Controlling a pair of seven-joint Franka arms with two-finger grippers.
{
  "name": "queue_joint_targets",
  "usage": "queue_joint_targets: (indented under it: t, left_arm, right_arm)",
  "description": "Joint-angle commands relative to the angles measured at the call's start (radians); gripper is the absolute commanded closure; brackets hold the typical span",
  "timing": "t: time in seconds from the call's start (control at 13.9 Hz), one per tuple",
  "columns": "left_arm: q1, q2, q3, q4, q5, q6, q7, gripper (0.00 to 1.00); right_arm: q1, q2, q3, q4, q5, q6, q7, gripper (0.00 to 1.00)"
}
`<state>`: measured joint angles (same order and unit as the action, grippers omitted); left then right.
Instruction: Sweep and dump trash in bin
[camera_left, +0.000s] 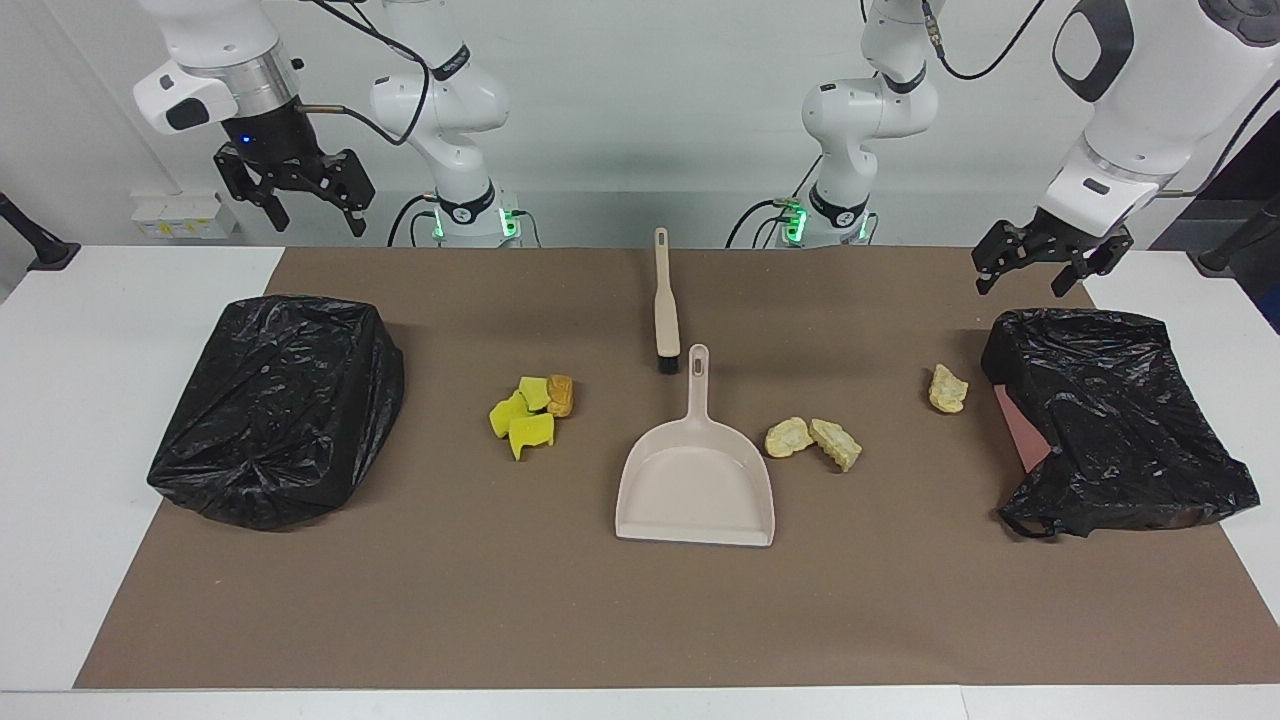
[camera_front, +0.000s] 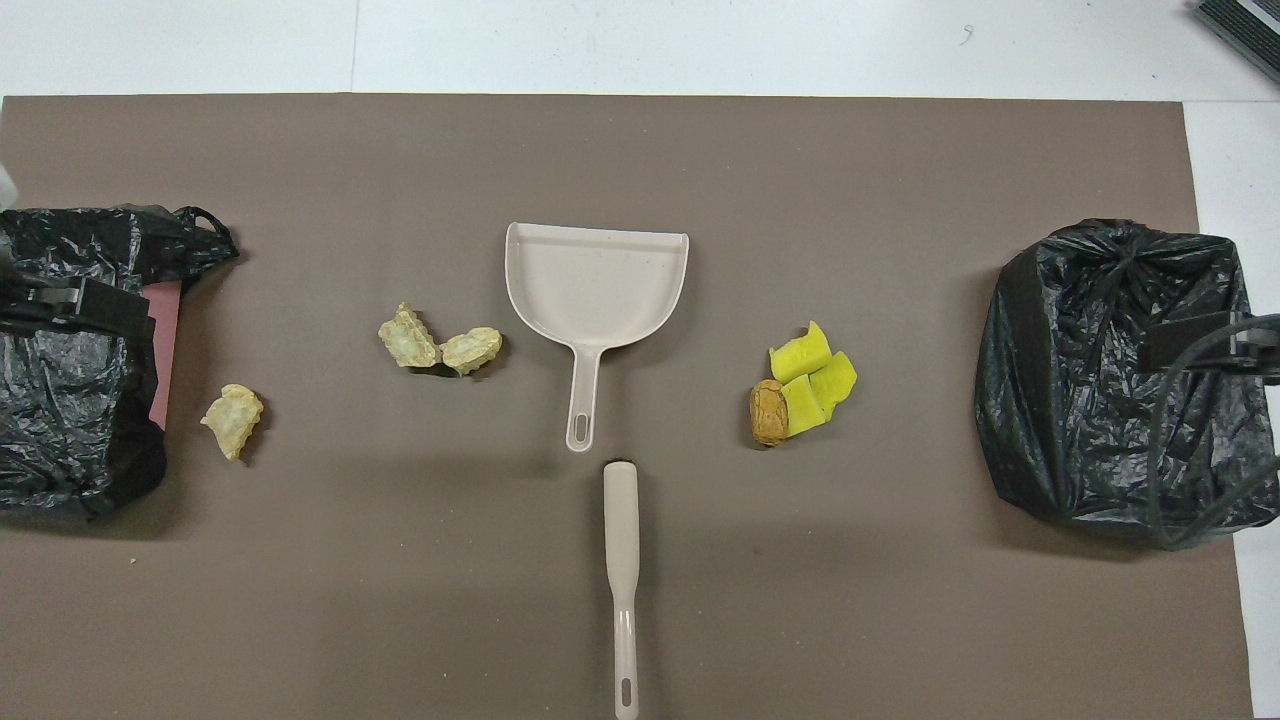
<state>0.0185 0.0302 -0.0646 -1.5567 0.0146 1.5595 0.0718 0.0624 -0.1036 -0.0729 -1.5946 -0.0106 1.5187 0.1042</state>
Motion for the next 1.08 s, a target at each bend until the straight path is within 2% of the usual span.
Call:
queue_joint_targets:
  t: [0.0, 0.22, 0.58, 0.72, 1.01]
  left_arm:
    - [-0.008, -0.007, 0.002, 0.003, 0.005, -0.013, 0.013, 0.0]
    - [-0.011, -0.012, 0.0, -0.006, -0.002, -0.016, 0.01, 0.0]
    - [-0.026, -0.036, -0.001, -0.088, -0.067, 0.02, 0.003, 0.0]
    - [-0.074, -0.056, 0.0, -0.156, -0.099, 0.091, -0.042, 0.0]
    - [-0.201, -0.157, 0.0, -0.394, -0.113, 0.255, -0.174, 0.0]
  right_arm:
    - [-0.006, -0.013, -0.001, -0.011, 0.023, -0.009, -0.034, 0.0]
    - [-0.007, -0.013, -0.001, -0.011, 0.023, -0.008, -0.034, 0.0]
    - [-0.006, -0.013, 0.001, -0.011, 0.023, -0.012, -0.034, 0.0]
    - [-0.007, -0.013, -0.001, -0.011, 0.023, -0.015, -0.034, 0.0]
    - [-0.007, -0.015, -0.001, -0.011, 0.023, -0.025, -0.034, 0.0]
